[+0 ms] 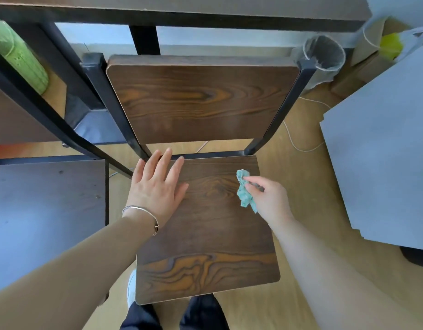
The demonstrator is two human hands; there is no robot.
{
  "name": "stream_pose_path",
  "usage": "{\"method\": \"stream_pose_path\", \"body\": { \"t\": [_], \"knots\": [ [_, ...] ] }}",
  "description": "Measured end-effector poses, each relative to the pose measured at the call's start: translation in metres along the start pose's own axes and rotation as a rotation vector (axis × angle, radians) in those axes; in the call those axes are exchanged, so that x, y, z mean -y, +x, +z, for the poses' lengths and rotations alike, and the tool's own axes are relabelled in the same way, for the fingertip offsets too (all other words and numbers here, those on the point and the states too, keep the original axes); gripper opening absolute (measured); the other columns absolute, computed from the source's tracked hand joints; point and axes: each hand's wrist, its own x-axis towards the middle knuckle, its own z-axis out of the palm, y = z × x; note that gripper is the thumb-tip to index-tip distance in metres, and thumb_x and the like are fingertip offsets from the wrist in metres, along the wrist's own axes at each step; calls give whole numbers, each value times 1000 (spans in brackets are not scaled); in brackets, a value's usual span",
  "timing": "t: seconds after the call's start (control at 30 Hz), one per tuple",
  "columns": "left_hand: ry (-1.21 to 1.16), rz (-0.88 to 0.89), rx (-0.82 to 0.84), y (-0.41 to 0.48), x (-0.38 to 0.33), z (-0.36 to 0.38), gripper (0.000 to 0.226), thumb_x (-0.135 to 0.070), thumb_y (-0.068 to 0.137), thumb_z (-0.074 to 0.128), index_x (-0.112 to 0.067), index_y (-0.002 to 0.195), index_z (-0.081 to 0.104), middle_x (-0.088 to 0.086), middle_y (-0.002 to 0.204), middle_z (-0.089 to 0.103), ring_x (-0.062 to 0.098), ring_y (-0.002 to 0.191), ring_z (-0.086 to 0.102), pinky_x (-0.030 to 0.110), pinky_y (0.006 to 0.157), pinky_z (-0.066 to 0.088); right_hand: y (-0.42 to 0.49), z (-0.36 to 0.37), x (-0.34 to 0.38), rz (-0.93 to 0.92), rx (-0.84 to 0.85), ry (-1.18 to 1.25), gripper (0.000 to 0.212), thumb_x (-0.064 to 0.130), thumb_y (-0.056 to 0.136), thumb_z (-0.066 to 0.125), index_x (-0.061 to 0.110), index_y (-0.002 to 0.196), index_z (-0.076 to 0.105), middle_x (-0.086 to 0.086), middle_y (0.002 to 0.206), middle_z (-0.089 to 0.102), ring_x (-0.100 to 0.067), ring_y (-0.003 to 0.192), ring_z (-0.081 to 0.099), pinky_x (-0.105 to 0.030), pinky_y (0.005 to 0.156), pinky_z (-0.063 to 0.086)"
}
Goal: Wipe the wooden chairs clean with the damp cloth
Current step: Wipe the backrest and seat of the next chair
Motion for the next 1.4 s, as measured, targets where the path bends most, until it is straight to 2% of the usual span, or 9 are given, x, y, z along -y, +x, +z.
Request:
{"method": "stream_pose_path", "body": {
  "t": [0.1,0.27,0.4,0.7,0.8,0.97,1.1,1.3,1.4],
  "knots": [
    [-3,-7,46,-7,4,15,61,-48,92,41,-17,145,35,13,152,32,36,140,27,56,114,22,-3,29,-30,-79,6,-167,25,13,94,61,19,115,72,5,118,65,-14,101,62,-8,74,44],
    [-12,-14,93,-16,8,32,62,-50,94,37,-20,148,29,10,156,24,32,144,18,54,116,17,-7,57,-52,-129,11,-366,15,16,88,64,14,97,76,-1,107,70,-28,93,64,-37,73,53],
    [-18,-3,107,-18,5,34,62,-51,95,35,-20,148,27,10,157,22,31,145,16,54,116,16,-5,61,-40,4,-202,-401,20,28,88,68,10,96,66,-4,91,66,-27,85,60,-30,62,42],
    [-15,7,114,-17,10,31,62,-52,96,29,-21,150,21,9,158,16,31,145,13,53,117,14,18,75,-17,267,-76,-579,38,46,85,69,17,109,65,-6,103,66,-21,93,58,-26,66,49],
    [-14,5,116,-18,14,30,63,-52,95,27,-21,150,22,9,158,17,31,145,13,53,117,15,22,67,-7,279,22,-221,26,35,86,71,19,105,64,0,102,65,-12,89,58,-19,56,42],
    [-3,1,116,-20,20,27,63,-52,95,30,-20,149,25,10,157,21,32,144,17,53,116,17,14,46,-5,363,104,477,45,9,85,73,18,125,56,2,116,64,-14,104,65,-36,85,59],
    [-2,-2,112,-23,22,26,62,-52,95,30,-21,149,26,10,157,23,32,144,18,53,116,18,9,45,-18,419,205,630,59,-7,84,64,17,136,51,-1,122,61,-18,110,64,-39,94,55],
    [0,7,131,-26,21,27,63,-53,95,26,-22,150,23,10,157,20,31,145,16,53,116,17,5,53,-30,163,63,-204,30,32,89,67,19,115,65,4,102,68,-14,90,62,-26,69,51],
    [8,10,140,-25,21,27,64,-53,95,23,-22,150,21,9,158,19,31,145,15,53,117,17,8,55,-32,119,-46,-314,26,32,90,64,14,109,69,-2,97,67,-16,83,61,-26,61,49]
  ]
}}
